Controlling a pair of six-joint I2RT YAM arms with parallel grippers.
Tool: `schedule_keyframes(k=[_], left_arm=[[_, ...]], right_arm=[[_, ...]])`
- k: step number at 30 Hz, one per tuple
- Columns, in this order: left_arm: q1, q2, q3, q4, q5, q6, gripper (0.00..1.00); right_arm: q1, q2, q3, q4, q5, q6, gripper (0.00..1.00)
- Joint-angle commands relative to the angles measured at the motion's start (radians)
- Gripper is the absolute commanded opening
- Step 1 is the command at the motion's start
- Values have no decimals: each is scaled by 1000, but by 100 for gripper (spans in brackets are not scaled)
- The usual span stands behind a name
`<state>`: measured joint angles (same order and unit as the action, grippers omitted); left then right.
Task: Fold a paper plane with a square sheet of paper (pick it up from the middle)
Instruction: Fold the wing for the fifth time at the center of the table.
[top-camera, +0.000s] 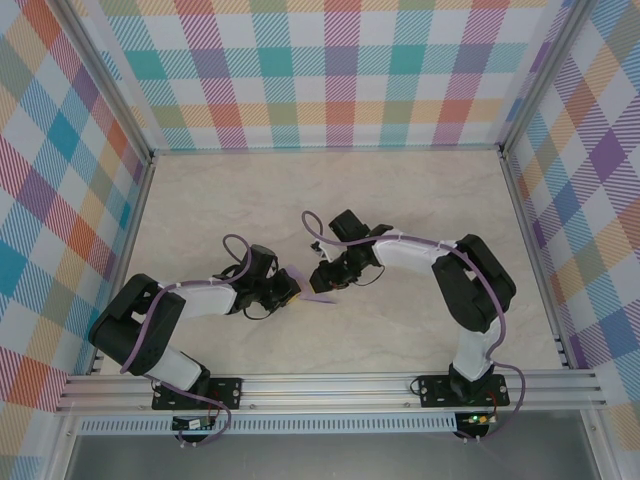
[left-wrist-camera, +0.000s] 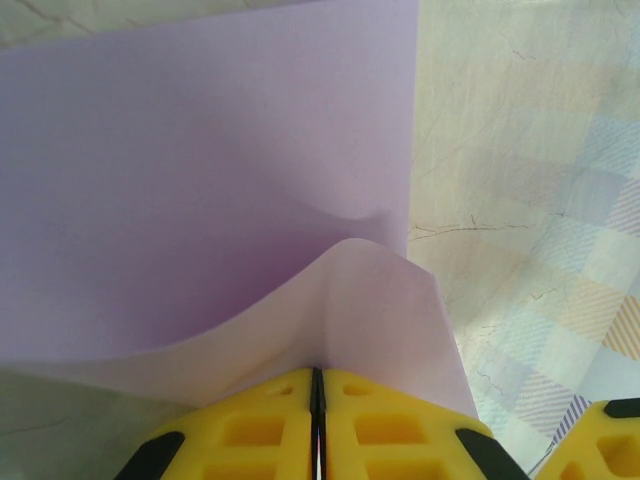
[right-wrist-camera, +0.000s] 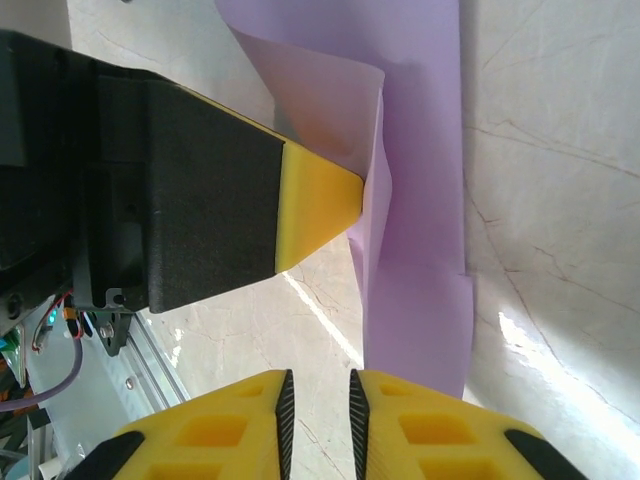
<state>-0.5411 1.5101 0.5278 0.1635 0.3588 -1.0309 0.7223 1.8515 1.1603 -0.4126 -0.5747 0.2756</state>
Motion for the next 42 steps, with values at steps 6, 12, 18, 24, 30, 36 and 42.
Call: schedule_keyframes(k=[6,12,18,24,30,36,42], left_arm=[[-13,-20,6,1,21,17,10],[-12,-30,8,2,23,20,11],[-13,-22,18,2,29,31,11],[-13,0,37,5,37,46,11],[-13,12,47,1,46,64,11],[-13,12,48,-5,49,69,11],[-12,6,49,-10,50,71,10]], right_arm=[[15,31,11,-33,1,-7,14],[21,35,-15,-17,3,7,9],[25,43,-39,9,12,29,9],[25,51,-74,48,27,70,10],[26,-44,-120,113,70,111,13],[25,-108,-144,121,171,116,24],[28,-56,-120,123,105,110,29]])
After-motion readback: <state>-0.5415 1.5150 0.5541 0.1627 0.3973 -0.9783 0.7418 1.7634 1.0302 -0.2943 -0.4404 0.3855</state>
